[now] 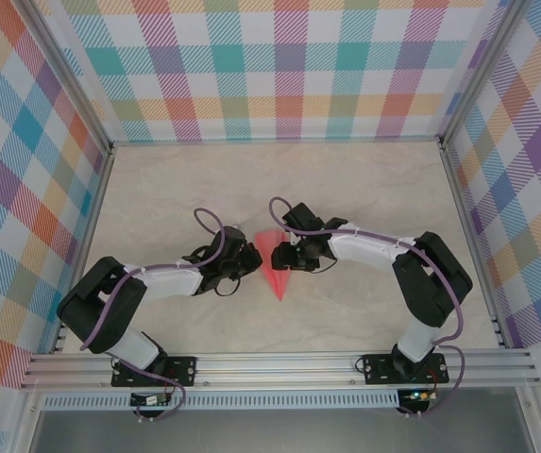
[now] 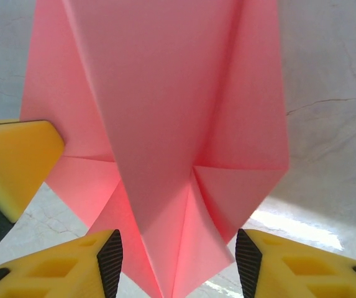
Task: Fold a paper plane with a square sheet of paper (pick it up from the middle)
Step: Move the paper plane to the top-center of the table.
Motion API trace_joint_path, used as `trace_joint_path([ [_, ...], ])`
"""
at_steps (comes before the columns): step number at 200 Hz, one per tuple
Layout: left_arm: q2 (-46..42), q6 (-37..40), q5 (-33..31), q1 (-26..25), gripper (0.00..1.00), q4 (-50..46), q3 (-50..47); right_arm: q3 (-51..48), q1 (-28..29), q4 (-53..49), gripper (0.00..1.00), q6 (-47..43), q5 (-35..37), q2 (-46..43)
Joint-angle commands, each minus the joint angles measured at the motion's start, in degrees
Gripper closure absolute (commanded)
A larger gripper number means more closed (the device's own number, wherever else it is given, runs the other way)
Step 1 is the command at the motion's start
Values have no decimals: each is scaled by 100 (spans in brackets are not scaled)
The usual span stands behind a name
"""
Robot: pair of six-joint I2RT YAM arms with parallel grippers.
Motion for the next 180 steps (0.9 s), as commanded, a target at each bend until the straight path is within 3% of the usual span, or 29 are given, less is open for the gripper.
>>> trace_joint_path([
  [1, 64, -29, -63, 75, 100, 37, -39, 54, 39, 155, 48, -117, -690, 31],
  [35, 65, -30, -23, 76, 100, 55, -39, -116, 62, 572, 49, 28, -1283, -19],
  [131, 64, -23, 21, 75, 100, 46, -31, 109, 226, 48, 51, 137, 0, 310],
  [180, 80, -39, 38, 76, 100, 46, -31, 139, 254, 139, 50, 144, -173, 408],
])
